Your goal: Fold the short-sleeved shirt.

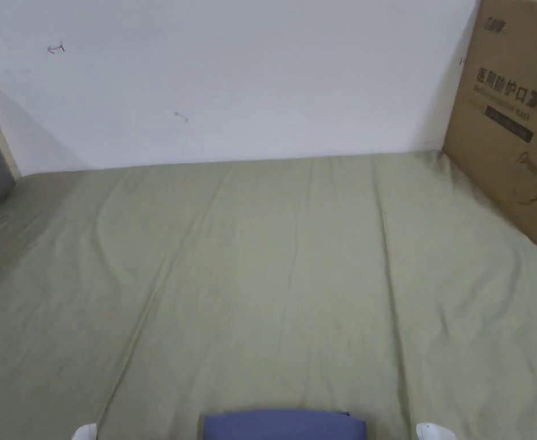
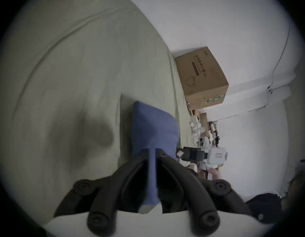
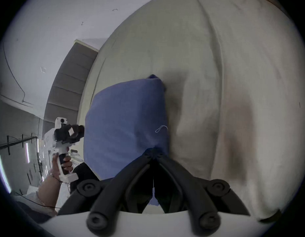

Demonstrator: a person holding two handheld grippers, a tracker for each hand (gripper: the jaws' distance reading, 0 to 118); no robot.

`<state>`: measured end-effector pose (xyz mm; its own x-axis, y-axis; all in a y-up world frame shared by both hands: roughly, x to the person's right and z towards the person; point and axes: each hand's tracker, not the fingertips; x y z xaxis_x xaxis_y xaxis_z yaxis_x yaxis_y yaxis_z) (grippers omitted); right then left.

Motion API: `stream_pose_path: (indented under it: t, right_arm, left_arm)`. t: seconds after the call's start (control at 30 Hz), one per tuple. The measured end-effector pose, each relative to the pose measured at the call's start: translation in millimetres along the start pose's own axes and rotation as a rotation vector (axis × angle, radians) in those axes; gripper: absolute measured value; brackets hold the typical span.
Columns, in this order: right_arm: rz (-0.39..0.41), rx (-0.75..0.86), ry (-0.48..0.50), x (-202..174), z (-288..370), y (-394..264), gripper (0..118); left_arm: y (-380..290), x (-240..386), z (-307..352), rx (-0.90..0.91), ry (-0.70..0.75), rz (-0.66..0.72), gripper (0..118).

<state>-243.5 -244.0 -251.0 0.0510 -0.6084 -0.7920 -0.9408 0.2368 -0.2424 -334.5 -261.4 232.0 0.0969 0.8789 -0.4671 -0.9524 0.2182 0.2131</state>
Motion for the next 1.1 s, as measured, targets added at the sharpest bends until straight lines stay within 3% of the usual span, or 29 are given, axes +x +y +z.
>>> stream_pose_path:
  t: [0.03, 0.17, 0.4, 0.43, 0.47, 0.5, 0.53, 0.6, 0.63, 0.67, 0.7, 0.77, 0.83, 0.93, 1.1]
  right_arm:
    - [0.005, -0.003, -0.002, 1.1, 0.2, -0.7, 0]
    - [0.015, -0.005, -0.005, -1.8, 0.8, -2.7, 0]
    - [-0.001, 0.001, -0.006, -6.4, -2.6, -6.1, 0]
    - [-0.002, 0.001, -0.009, -14.8, -4.0, -8.7, 0]
    - [-0.002, 0.000, -0.012, -15.4, -4.4, -9.4, 0]
    - [-0.003, 0.001, -0.011, -15.7, -4.3, -10.0, 0]
    - [-0.006, 0.002, -0.010, -12.7, -2.2, -8.5, 0]
    - [-0.014, 0.005, -0.008, -12.0, -0.5, -8.7, 0]
    - [-0.016, 0.008, -0.007, -13.2, 0.0, -9.9, 0]
    - [-0.031, 0.015, 0.026, -19.2, 1.4, -11.2, 0]
    - [-0.035, 0.019, 0.011, -27.7, 4.3, -12.6, 0]
    - [0.049, 0.078, -0.078, -48.5, 17.8, -15.3, 0]
    - [0.104, 0.114, -0.067, -63.3, 33.6, -14.1, 0]
    - [0.092, 0.168, 0.006, -76.6, 64.3, -7.2, 0]
    - [0.140, 0.234, 0.004, -100.0, 97.0, -5.3, 0]
  left_arm:
    - [3.4, -6.8, -4.9, -0.013, -0.029, 0.025, 118]
    - [6.0, -26.3, -40.1, -0.093, -0.214, 0.137, 118]
    - [-3.7, -3.5, -107.4, -0.228, -0.311, 0.049, 118]
    - [-6.0, -2.3, -113.9, -0.225, -0.310, 0.067, 111]
    - [-6.1, -1.6, -116.1, -0.224, -0.308, 0.065, 81]
    - [-2.9, -6.3, -116.6, -0.229, -0.313, 0.064, 36]
    - [-3.0, -10.1, -111.8, -0.213, -0.333, 0.075, 23]
    - [-1.9, -17.8, -100.7, -0.169, -0.208, 0.090, 23]
    - [-3.1, -21.8, -95.9, -0.170, -0.012, 0.030, 23]
    - [-7.3, -22.9, -91.0, -0.187, 0.053, -0.023, 24]
    - [-9.4, -14.7, -86.5, -0.173, -0.060, 0.007, 24]
    - [-7.1, 11.0, -79.4, -0.171, 0.069, -0.115, 23]
    - [-3.6, 28.6, -61.9, -0.147, 0.080, -0.210, 23]
    - [15.4, 48.3, -16.1, -0.102, 0.088, -0.259, 23]
    - [56.8, 51.4, 81.9, -0.039, 0.359, -0.350, 23]
